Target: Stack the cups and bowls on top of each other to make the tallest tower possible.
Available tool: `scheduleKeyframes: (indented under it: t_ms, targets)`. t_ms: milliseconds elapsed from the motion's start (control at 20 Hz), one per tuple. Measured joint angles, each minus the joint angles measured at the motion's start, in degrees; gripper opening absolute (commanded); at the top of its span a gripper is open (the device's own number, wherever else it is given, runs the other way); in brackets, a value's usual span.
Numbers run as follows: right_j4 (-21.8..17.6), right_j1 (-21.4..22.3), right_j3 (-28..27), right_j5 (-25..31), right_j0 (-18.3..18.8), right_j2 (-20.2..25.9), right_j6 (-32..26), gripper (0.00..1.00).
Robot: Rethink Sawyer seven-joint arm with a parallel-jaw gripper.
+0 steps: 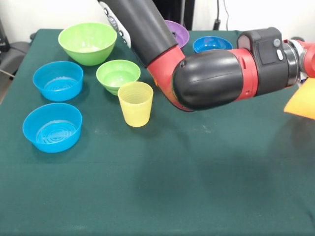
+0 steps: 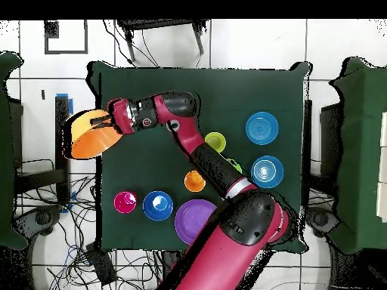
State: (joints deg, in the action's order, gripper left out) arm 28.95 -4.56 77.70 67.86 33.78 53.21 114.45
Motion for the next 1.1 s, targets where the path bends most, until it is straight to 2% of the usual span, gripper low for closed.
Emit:
scheduleKeyframes:
  t_ms: [150,350,550,1100]
  targets:
    - [-2.8,1.57,0.75,-2.35,-0.05,-0.93,0.0,0.0]
    - [-8.75,6.41,2.62,-9.71,-0.09,-2.74,0.0,0.0]
    - [-10.18,9.08,2.79,-12.65,-0.07,-3.41,0.0,0.0]
    - [-10.21,11.4,2.82,-12.84,-0.13,-4.07,0.0,0.0]
